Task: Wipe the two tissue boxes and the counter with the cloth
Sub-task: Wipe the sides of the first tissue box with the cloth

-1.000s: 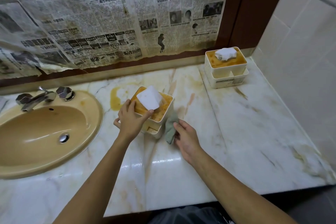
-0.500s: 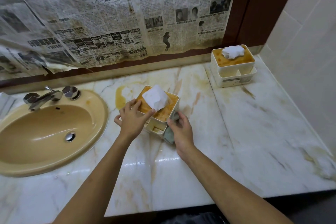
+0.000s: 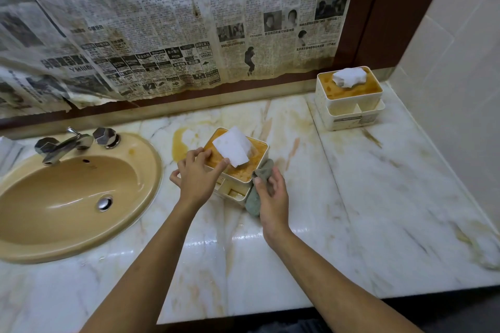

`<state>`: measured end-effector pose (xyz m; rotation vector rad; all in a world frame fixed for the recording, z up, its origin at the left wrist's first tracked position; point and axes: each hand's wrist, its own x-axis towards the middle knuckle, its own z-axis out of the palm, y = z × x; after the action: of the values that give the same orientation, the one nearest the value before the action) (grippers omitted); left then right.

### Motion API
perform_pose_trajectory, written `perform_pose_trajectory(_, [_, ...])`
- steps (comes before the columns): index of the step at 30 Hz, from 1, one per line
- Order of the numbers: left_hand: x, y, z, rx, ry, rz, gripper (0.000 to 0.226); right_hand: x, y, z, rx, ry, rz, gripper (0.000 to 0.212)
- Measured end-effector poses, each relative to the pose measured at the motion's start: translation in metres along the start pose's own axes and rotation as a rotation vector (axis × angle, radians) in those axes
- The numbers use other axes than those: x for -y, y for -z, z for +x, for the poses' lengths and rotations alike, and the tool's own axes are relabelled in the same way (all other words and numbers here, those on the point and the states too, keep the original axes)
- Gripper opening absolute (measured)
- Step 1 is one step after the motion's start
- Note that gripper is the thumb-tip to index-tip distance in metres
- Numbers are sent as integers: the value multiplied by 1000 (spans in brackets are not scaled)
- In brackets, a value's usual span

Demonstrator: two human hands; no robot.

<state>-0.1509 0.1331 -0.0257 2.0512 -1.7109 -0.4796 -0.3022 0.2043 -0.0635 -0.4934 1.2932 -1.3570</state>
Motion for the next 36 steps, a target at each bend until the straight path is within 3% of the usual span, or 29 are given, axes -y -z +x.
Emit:
perform_pose_trajectory(9, [-1, 0, -1, -5, 2, -14, 60, -2, -7, 3, 108, 75, -255, 54])
perform_pose_trajectory(16, [2, -4, -1, -30, -6, 63, 79, -17, -3, -23, 184, 70, -331, 58])
perform_pose_trajectory(25, [3, -10, -2, -59, -13, 78, 84, 16, -12, 34, 24, 95, -288, 58])
perform_pose_trajectory(32, [6, -12, -3, -75, -17, 65, 86, -7, -16, -22, 47, 28, -288, 54])
perform_pose_trajectory(36, [4, -11, -4, -75, -17, 59, 83, 0, -18, 8, -36, 36, -270, 55])
